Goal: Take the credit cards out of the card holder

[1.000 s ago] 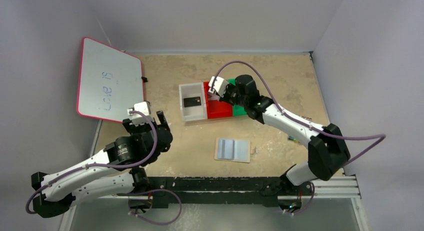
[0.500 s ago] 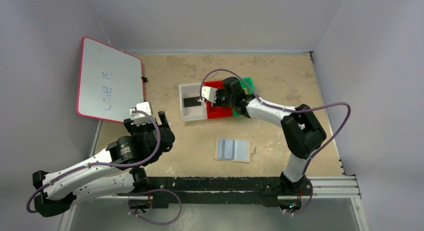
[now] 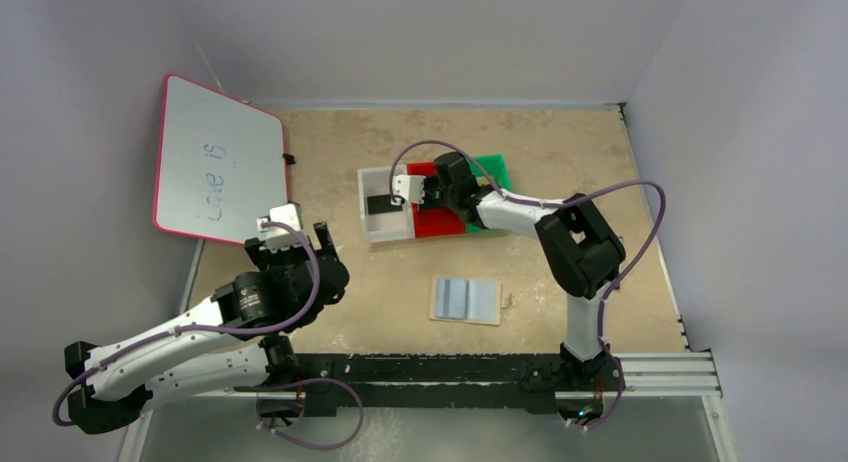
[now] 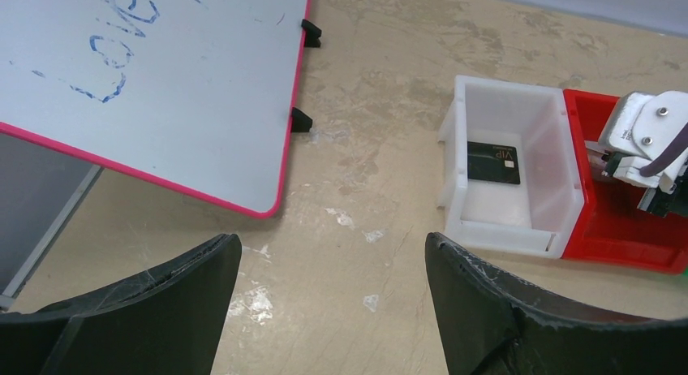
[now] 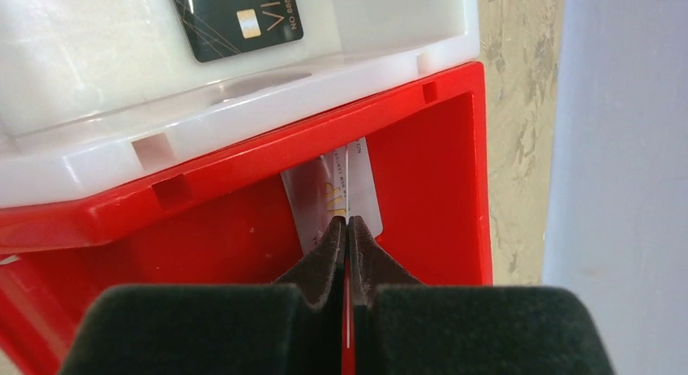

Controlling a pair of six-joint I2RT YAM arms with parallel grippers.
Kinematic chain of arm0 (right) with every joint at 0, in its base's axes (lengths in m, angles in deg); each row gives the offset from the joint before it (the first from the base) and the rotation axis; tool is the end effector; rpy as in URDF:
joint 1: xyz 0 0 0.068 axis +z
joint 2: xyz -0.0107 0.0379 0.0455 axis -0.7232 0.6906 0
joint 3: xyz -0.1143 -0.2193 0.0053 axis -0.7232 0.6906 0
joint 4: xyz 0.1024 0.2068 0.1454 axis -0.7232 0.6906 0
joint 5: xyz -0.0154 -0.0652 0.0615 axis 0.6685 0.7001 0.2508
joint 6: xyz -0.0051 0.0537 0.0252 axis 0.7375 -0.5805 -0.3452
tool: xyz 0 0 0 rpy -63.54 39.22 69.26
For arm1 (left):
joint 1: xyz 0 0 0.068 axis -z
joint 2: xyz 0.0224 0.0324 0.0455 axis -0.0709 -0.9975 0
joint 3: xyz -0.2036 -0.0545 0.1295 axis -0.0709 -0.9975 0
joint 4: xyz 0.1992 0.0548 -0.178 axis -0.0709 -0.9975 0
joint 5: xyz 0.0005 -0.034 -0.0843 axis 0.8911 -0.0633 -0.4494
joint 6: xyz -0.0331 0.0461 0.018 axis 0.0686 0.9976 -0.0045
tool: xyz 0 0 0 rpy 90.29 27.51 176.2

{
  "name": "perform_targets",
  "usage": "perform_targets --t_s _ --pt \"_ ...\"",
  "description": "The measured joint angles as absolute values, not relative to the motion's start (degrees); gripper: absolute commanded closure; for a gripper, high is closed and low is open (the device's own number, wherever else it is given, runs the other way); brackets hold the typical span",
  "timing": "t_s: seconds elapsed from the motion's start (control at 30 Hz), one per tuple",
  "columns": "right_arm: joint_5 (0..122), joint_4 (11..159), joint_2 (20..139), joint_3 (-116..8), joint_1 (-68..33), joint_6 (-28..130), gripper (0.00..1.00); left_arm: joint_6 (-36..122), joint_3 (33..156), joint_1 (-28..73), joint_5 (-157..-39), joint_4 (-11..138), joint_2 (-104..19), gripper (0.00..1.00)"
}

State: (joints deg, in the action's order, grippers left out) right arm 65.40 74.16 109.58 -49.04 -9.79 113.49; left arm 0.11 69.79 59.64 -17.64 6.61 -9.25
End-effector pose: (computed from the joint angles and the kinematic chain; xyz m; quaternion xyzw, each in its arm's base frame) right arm 0.3528 0.2649 0.1562 -0.6352 0.5893 -0.0551 0.4962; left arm 0.1045 -0.1176 0.2889 -0.1392 0.7732 0.0457 0.6171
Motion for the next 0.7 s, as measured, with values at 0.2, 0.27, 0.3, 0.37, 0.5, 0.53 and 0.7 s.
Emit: perform_targets --t_s 0.2,0.27,0.3,0.37,0.5,0.53,0.7 --pt "65.05 72.0 111.72 -49.04 -10.66 116.68 1.0 -1.2 70.42 59.64 -16.78 5.21 -9.16 0.16" --pt "64.94 71.19 112.15 -49.04 -11.01 117.64 0.99 -1.53 70.42 59.66 -16.59 4.86 -8.92 0.16" --pt "64.88 70.82 112.29 -49.04 -11.17 118.19 0.99 -1.75 70.42 59.64 -16.46 4.68 -8.84 0.16" --pt "64.88 70.12 112.5 -49.04 -11.45 119.13 0.98 -1.84 70.45 59.64 -16.33 4.51 -8.68 0.16" --pt "64.88 69.64 113.03 -49.04 -11.73 120.7 0.94 -2.21 70.53 59.64 -15.98 4.38 -8.57 0.16" --pt "64.83 69.44 113.2 -49.04 -11.78 121.07 0.93 -2.21 70.58 59.64 -15.95 4.38 -8.6 0.16" --pt "64.92 69.29 115.43 -49.82 -12.24 122.45 0.9 -2.23 70.64 59.64 -15.91 4.27 -8.84 0.16"
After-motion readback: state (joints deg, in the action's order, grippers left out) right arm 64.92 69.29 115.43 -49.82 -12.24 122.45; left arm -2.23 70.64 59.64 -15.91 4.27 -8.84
